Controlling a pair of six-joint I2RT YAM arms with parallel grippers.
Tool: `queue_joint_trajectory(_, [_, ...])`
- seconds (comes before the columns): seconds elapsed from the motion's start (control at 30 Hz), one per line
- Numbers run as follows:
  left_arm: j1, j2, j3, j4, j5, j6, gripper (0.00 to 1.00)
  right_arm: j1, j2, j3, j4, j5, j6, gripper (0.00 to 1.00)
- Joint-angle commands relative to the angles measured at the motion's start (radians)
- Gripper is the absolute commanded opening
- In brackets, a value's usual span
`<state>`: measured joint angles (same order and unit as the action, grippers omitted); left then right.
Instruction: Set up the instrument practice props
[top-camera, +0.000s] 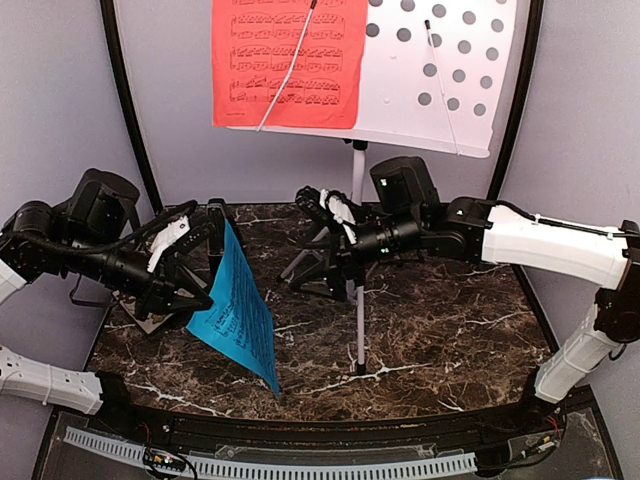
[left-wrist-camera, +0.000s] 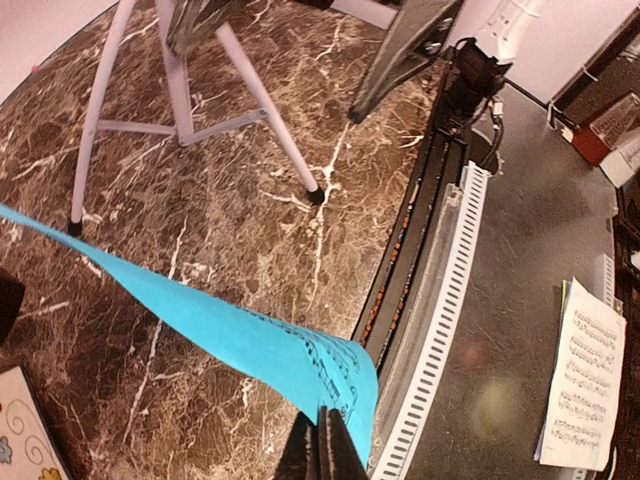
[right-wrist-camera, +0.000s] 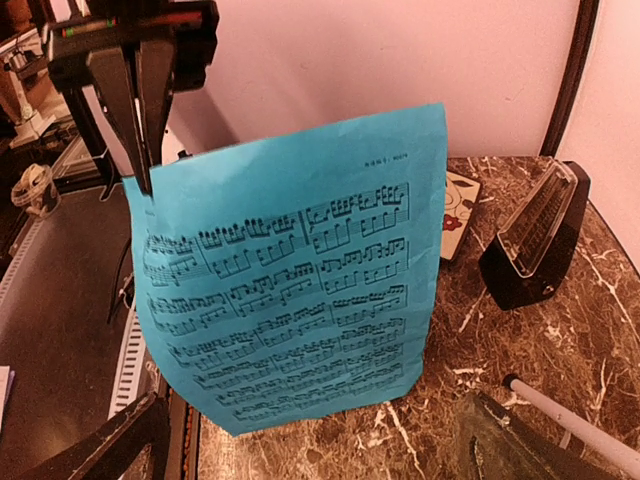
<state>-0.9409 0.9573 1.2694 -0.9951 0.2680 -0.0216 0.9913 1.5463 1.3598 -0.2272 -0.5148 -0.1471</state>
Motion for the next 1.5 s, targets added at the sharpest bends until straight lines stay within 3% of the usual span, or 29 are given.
queue_joint_trajectory(0.0, [-0.006, 0.012, 0.092, -0.073, 0.143, 0.141, 0.00, -0.019, -0.032, 0.026, -0.073, -0.062, -0.086, 1.00])
queue_joint_trajectory(0.27, [-0.009, 0.080, 0.217, -0.136, 0.282, 0.227, 0.00, -0.059, 0.000, 0.070, -0.085, -0.184, -0.079, 1.00])
queue_joint_trajectory(0.5, [-0.122, 0.133, 0.233, -0.177, 0.201, 0.238, 0.00, -0.068, 0.015, 0.064, -0.083, -0.267, -0.059, 1.00])
queue_joint_trajectory(0.9, [-0.185, 0.158, 0.248, -0.206, 0.128, 0.281, 0.00, -0.068, 0.011, -0.011, 0.017, -0.353, -0.020, 1.00])
queue_joint_trajectory(1.2, [-0.241, 0.185, 0.297, -0.234, 0.068, 0.313, 0.00, -0.041, 0.117, 0.053, 0.034, -0.414, -0.025, 0.98])
queue_joint_trajectory(1.3, [-0.254, 0.188, 0.300, -0.235, 0.049, 0.328, 0.00, -0.018, 0.124, 0.059, 0.006, -0.416, -0.042, 0.92])
queue_joint_trajectory(1.47, [-0.255, 0.165, 0.279, -0.212, 0.008, 0.341, 0.00, -0.001, 0.116, 0.059, -0.026, -0.421, -0.045, 0.64])
